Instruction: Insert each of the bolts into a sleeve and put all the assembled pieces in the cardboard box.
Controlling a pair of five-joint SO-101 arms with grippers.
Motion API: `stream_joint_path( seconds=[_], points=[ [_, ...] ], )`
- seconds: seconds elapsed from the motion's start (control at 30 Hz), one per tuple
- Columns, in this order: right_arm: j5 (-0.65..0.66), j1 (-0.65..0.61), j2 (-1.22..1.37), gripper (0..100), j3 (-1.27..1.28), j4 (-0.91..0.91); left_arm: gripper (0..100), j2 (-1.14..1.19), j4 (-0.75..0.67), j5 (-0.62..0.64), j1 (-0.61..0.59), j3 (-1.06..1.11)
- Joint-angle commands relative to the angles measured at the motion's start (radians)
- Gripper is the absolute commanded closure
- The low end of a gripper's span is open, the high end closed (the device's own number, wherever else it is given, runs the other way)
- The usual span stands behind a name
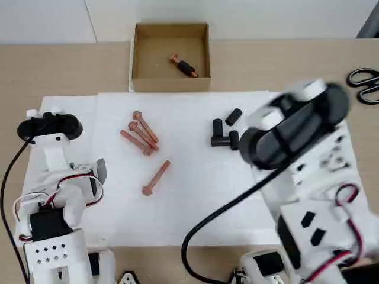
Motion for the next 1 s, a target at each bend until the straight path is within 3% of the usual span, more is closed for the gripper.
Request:
stream_joint_path(
  seconds=[0.0,0.23,0.37,0.57,0.83,0.97],
  points=[
    [0.009,0.053,-0.119,78.3,0.281,-0.010,79,-0.015,-0.006,-0.006,0.008,-0.004],
    [-0.006,0.094,-0.174,78.3,0.606,-0.119,78,-0.009,-0.037,-0.006,0.011,-0.005],
    [-0.055,0.174,-0.148,78.3,0.674,-0.197,78,-0.005,0.046,-0.006,0.072,-0.044],
    [-0.054,0.205,0.041,78.3,0.614,-0.183,78,0.021,0.106,-0.006,0.084,-0.170],
    [-0.058,0.205,0.424,78.3,0.373,-0.051,79,0.433,0.253,-0.002,0.084,-0.420],
    [-0.054,0.214,0.544,78.3,0.336,-0.021,79,0.506,0.285,-0.002,0.084,-0.501]
  ],
)
